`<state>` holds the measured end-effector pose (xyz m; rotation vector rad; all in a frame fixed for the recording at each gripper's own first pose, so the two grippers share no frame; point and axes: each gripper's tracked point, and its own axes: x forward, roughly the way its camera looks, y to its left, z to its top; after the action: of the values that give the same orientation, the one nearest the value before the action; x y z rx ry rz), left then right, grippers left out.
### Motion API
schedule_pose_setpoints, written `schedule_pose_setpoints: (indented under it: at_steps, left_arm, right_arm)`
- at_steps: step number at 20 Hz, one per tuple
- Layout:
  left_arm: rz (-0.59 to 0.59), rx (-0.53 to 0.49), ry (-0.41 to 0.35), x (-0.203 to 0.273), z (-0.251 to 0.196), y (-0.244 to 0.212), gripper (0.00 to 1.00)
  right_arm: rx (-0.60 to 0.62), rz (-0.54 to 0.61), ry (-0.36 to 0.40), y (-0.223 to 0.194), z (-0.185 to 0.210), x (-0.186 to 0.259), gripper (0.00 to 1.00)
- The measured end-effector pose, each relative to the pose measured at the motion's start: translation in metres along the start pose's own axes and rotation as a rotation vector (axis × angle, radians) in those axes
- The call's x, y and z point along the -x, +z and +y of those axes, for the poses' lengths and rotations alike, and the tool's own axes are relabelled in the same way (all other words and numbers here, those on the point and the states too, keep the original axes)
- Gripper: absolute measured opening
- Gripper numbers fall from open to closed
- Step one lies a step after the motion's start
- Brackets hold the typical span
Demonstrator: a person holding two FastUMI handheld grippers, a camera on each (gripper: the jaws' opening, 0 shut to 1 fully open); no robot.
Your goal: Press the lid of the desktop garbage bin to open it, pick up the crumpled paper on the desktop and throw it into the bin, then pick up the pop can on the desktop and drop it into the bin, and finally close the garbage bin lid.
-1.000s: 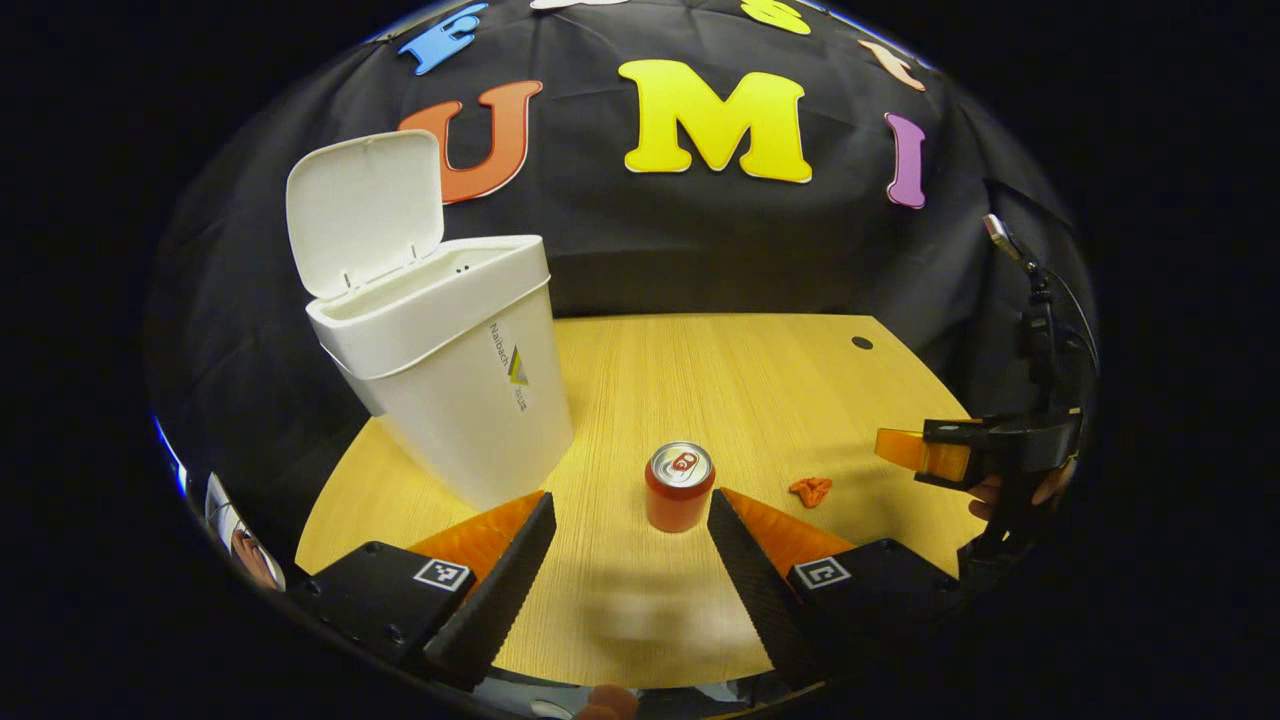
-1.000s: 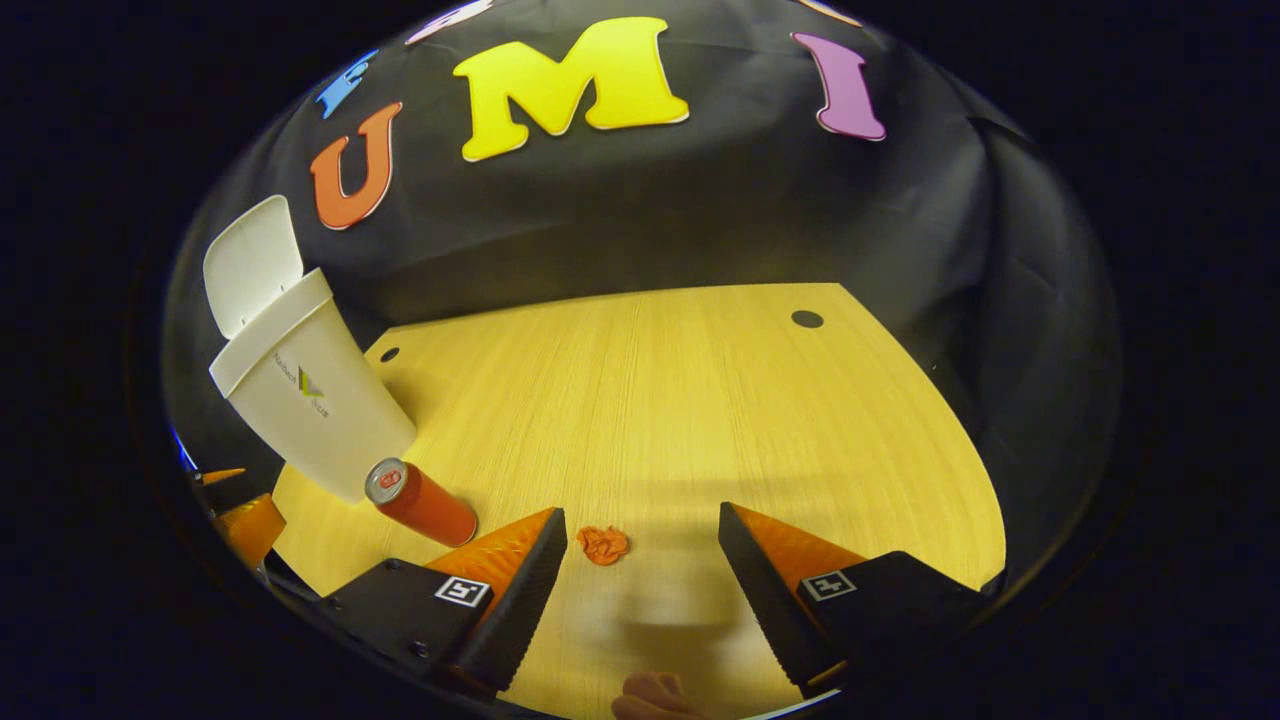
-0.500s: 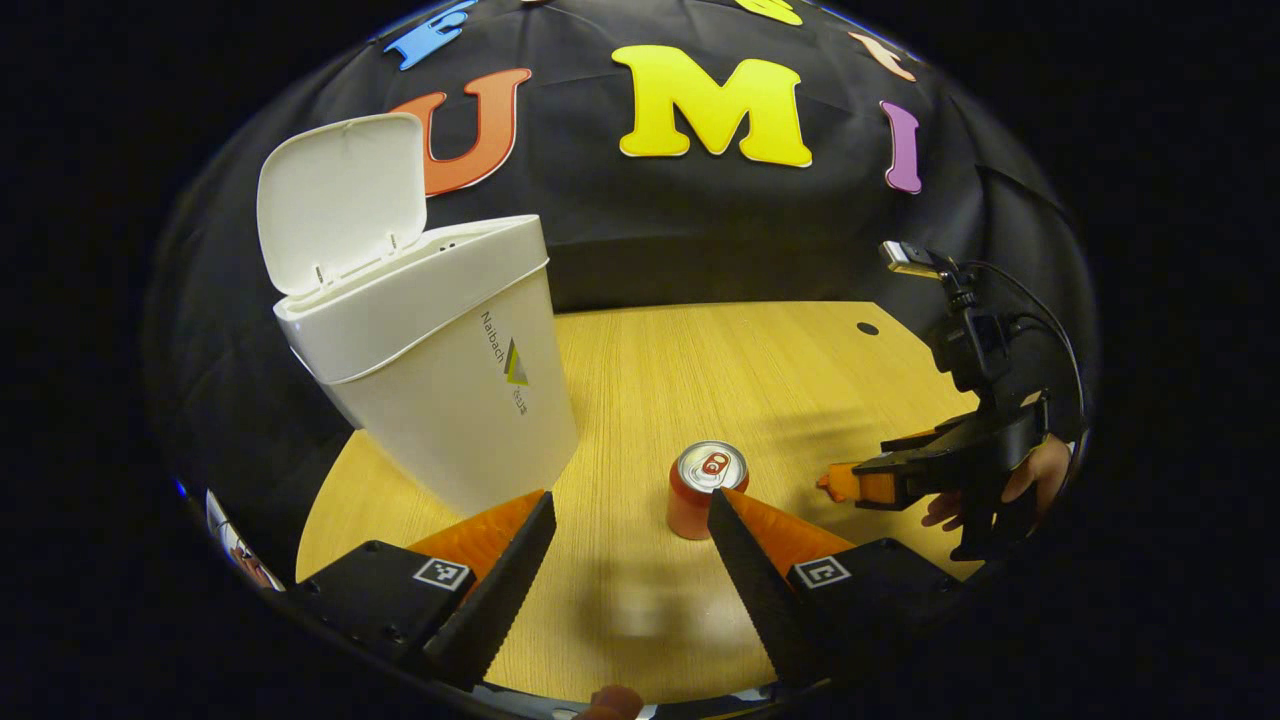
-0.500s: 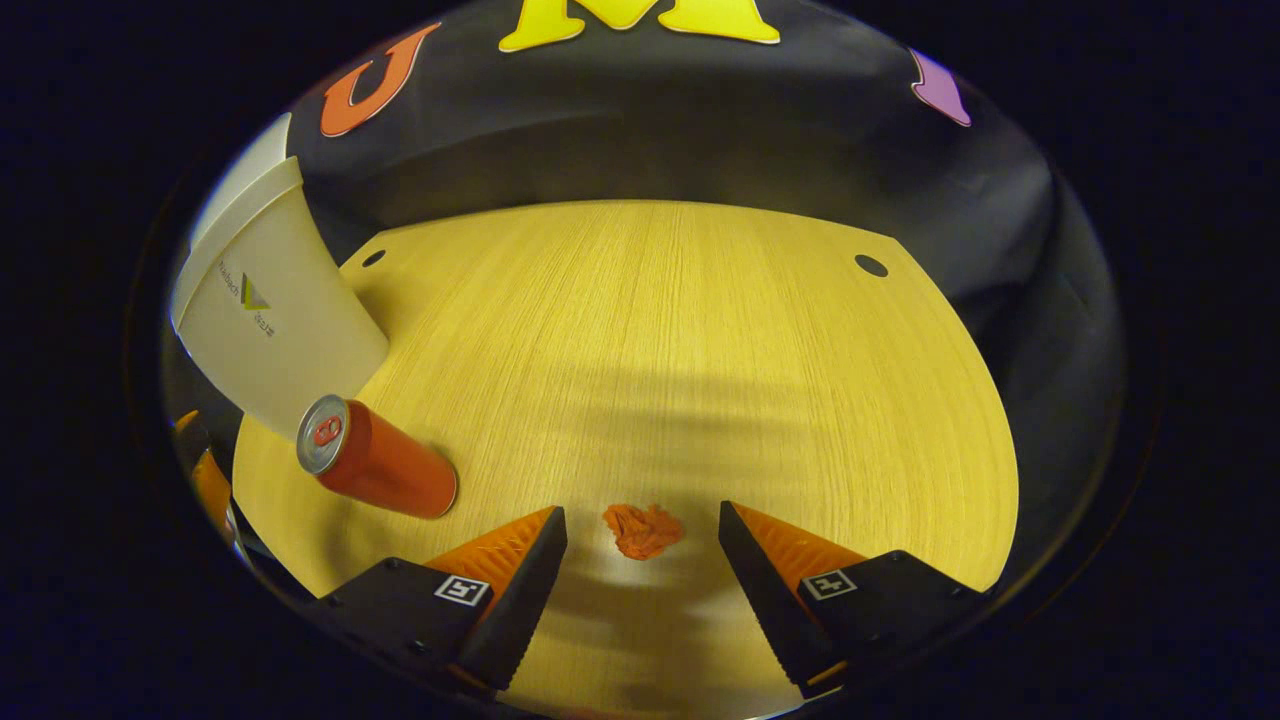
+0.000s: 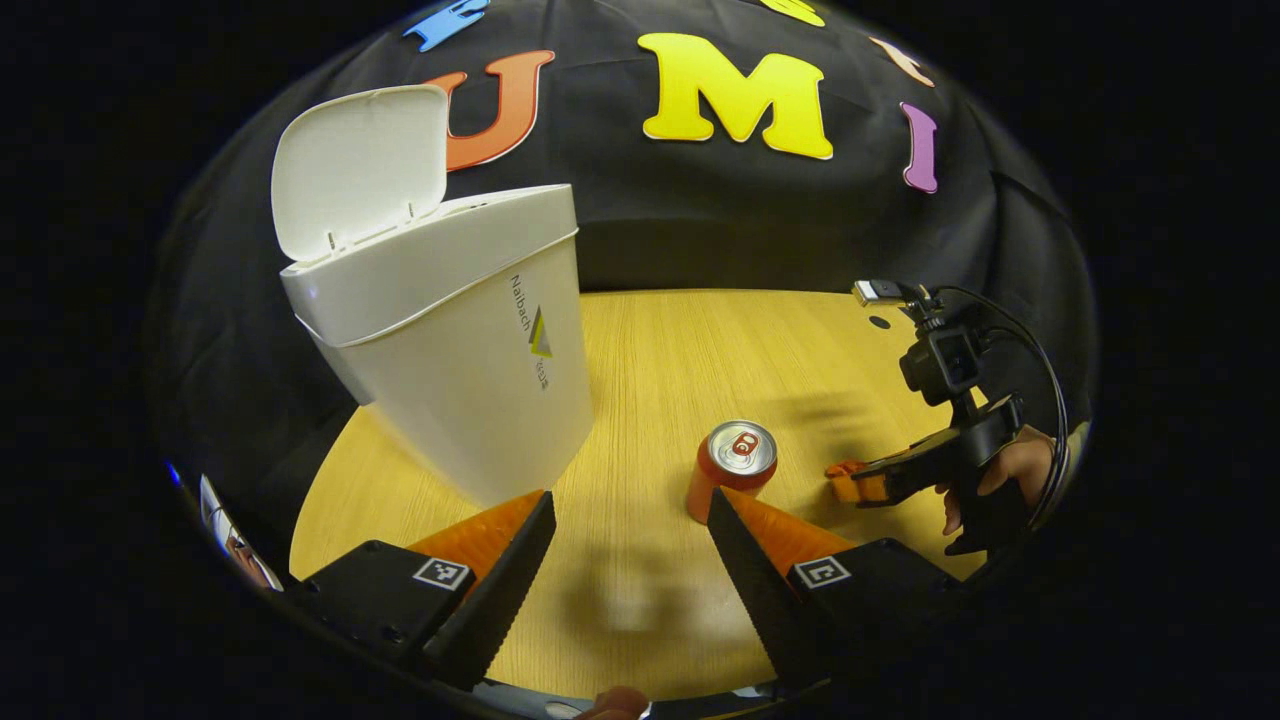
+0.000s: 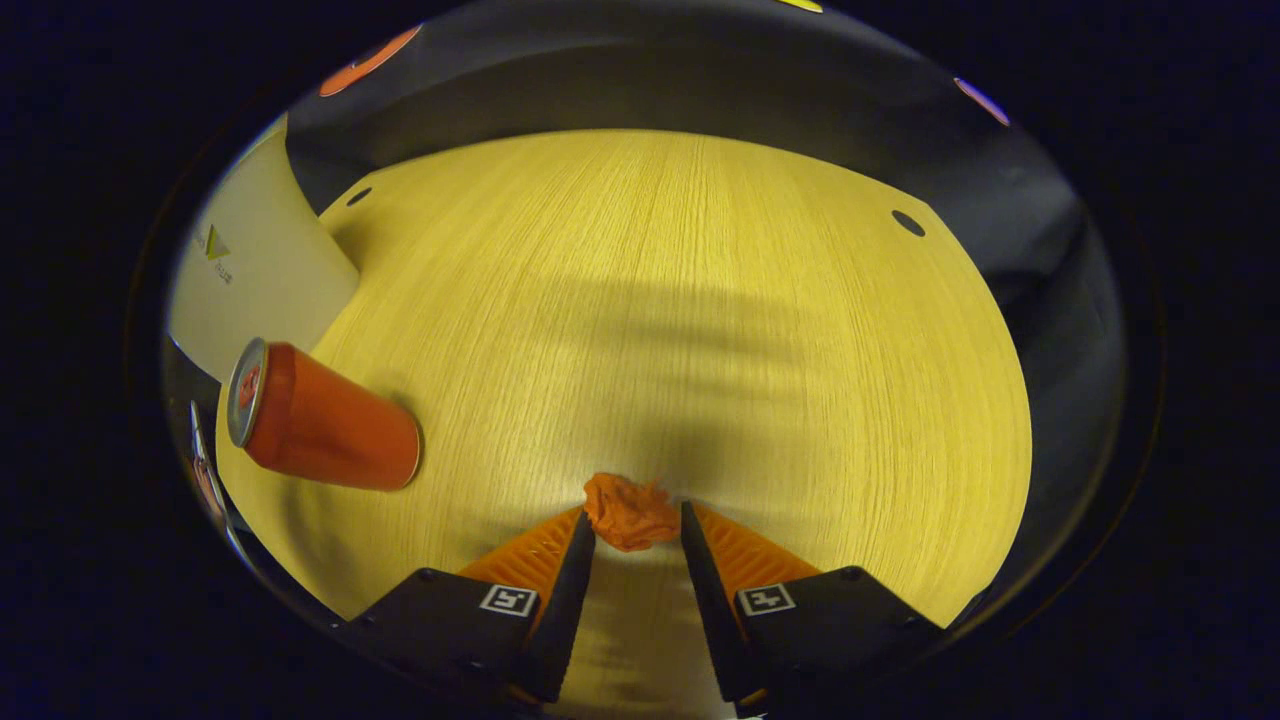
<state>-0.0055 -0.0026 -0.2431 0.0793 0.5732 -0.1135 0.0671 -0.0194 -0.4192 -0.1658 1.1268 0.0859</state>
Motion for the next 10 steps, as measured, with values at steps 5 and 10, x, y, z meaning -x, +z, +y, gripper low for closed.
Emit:
schedule_pose_setpoints:
  at_steps: [5,10]
  left_arm:
    - [0.009,-0.001,0.030,0.006,0.012,-0.005,1.00]
    - [0.018,0.016,0.047,0.012,0.012,-0.012,1.00]
  right_arm:
    - [0.013,-0.001,0.018,0.010,0.007,-0.007,0.60]
    - [0.023,-0.016,0.033,0.010,0.011,-0.007,0.46]
